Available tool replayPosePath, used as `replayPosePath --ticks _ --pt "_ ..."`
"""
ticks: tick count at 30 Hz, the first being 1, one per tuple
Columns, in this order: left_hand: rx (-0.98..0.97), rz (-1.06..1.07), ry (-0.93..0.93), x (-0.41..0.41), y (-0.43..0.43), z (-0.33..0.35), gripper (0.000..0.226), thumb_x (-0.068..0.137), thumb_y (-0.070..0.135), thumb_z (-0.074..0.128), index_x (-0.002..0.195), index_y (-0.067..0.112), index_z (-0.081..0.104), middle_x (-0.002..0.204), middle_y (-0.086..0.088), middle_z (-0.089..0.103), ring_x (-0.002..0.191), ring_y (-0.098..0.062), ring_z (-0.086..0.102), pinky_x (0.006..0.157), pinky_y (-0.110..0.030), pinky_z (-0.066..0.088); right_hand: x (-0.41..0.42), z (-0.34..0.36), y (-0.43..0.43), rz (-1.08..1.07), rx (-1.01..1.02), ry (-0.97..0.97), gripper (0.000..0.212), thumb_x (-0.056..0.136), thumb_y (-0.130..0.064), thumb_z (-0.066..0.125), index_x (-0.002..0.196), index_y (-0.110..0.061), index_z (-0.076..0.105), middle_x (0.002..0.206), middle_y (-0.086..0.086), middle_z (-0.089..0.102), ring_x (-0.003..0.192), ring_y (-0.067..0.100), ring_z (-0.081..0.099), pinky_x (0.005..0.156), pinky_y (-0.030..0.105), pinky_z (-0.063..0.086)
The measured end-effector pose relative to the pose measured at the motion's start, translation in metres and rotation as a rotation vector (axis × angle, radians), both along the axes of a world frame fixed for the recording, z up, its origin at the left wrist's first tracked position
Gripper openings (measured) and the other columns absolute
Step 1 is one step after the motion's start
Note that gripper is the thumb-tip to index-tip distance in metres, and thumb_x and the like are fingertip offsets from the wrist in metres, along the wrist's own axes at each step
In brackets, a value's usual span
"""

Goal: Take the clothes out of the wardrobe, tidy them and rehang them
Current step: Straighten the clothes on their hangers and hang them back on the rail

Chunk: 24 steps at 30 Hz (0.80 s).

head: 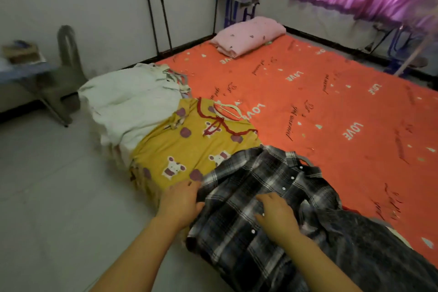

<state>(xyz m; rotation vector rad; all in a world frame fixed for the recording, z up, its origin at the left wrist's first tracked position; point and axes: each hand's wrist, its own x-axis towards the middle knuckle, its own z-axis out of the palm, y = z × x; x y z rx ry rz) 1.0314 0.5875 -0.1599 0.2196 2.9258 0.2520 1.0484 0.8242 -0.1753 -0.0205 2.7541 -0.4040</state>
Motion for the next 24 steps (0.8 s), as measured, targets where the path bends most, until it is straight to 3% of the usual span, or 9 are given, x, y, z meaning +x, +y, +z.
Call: replayPosePath --ticks 6,10,14,24 --pt "0.029 0.152 0.020 -0.014 -0.105 0.006 0.055 0.086 0.047 0.051 0.136 0.026 0.039 0.131 0.004 0.050 0.117 -0.019 0.050 0.092 -0.032 0.043 -0.048 0.011 -0.105 0.138 0.008 0.027 0.050 0.095 -0.035 0.052 0.141 -0.023 0.036 0.144 0.002 0.037 0.128 0.023 0.040 0.105 0.037 0.036" --pt "0.038 0.219 0.014 -0.040 -0.156 0.007 0.043 0.085 0.046 0.051 0.124 0.029 0.047 0.123 0.004 0.053 0.110 -0.019 0.052 0.085 -0.031 0.042 -0.093 0.009 -0.160 0.204 0.000 0.046 0.045 0.094 -0.032 0.054 0.137 -0.023 0.041 0.139 0.002 0.042 0.122 0.023 0.045 0.100 0.038 0.040" --pt "0.004 0.268 0.012 -0.088 -0.203 0.004 0.039 0.086 0.046 0.050 0.119 0.026 0.051 0.118 0.002 0.055 0.107 -0.021 0.053 0.081 -0.031 0.041 -0.153 0.002 -0.214 0.241 -0.031 0.047 0.046 0.094 -0.034 0.054 0.137 -0.023 0.042 0.138 0.001 0.043 0.117 0.020 0.049 0.096 0.035 0.044" --pt "-0.037 0.304 -0.028 -0.220 -0.292 0.020 0.047 0.087 0.043 0.049 0.130 0.025 0.045 0.126 0.000 0.053 0.112 -0.022 0.052 0.089 -0.032 0.040 -0.294 0.006 -0.312 0.296 -0.067 0.025 0.050 0.091 -0.035 0.057 0.137 -0.022 0.042 0.138 0.002 0.044 0.120 0.019 0.048 0.097 0.032 0.043"
